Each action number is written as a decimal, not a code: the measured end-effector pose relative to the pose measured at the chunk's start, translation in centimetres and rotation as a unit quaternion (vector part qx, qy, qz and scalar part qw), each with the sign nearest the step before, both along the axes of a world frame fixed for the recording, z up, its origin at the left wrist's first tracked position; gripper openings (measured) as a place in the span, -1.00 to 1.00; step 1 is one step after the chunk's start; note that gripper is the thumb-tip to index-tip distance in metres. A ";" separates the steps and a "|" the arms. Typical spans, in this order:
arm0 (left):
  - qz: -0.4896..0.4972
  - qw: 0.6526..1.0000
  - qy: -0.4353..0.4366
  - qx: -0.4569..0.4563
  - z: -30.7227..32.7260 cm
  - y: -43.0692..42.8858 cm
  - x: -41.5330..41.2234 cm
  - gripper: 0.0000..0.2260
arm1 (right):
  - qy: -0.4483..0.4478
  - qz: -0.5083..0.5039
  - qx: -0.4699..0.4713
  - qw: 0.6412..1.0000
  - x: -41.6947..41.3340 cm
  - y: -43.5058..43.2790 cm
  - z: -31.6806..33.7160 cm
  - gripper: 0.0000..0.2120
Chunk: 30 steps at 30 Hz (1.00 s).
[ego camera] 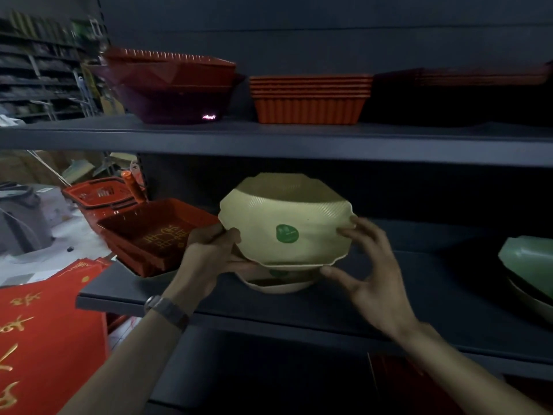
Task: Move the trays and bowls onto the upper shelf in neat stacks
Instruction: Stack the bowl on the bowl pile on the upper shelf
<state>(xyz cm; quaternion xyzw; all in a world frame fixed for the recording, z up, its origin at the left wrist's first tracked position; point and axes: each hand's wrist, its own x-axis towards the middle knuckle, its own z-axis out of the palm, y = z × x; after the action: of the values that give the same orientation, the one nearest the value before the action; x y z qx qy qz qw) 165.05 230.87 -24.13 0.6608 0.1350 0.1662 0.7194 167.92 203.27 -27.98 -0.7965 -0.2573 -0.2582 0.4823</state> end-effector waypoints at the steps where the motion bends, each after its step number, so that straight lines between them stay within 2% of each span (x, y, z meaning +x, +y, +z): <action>1: -0.012 1.000 0.002 -0.005 0.5 -0.2 -0.6 -0.87 | 0.008 -0.005 -0.004 1.000 -0.4 -0.8 0.5 -0.29; 5: -0.068 0.997 0.013 -0.018 1.6 -1.6 -2.4 -0.79 | 0.089 -0.001 -0.054 0.995 -1.5 -4.2 2.1 0.06; 8: -0.105 0.994 0.007 -0.027 1.8 -3.1 -3.5 -0.67 | 0.191 0.080 -0.036 0.978 -2.0 -6.9 2.7 0.29; 10: -0.131 0.991 0.002 -0.027 1.5 -4.2 -4.0 -0.61 | 0.221 0.122 -0.035 0.967 -2.8 -8.2 2.8 0.38; 13: -0.150 0.988 -0.004 -0.021 0.9 -6.0 -4.4 -0.51 | 0.220 0.124 -0.029 0.967 -4.3 -9.9 2.7 0.42; 18: -0.223 0.974 -0.025 0.010 0.2 -8.7 -5.1 -0.42 | 0.173 0.068 -0.009 0.982 -7.9 -13.5 2.8 0.37; 22: -0.328 0.933 -0.051 0.138 0.2 -10.9 -6.3 -0.16 | 0.166 0.020 0.001 0.986 -11.4 -16.9 3.4 0.39; 26: -0.387 0.904 -0.099 0.151 0.1 -13.9 -7.2 0.02 | 0.154 0.013 0.010 0.988 -14.6 -19.4 4.5 0.27; 30: -0.403 0.890 -0.149 0.152 0.7 -16.4 -9.0 0.02 | 0.147 0.008 0.032 0.989 -17.7 -21.6 5.3 0.36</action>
<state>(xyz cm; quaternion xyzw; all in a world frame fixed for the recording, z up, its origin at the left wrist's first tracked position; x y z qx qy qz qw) 156.00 214.43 -23.41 0.7269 -0.2788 -0.0234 0.6272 150.19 181.68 -22.64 -0.8079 -0.1815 -0.1422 0.5423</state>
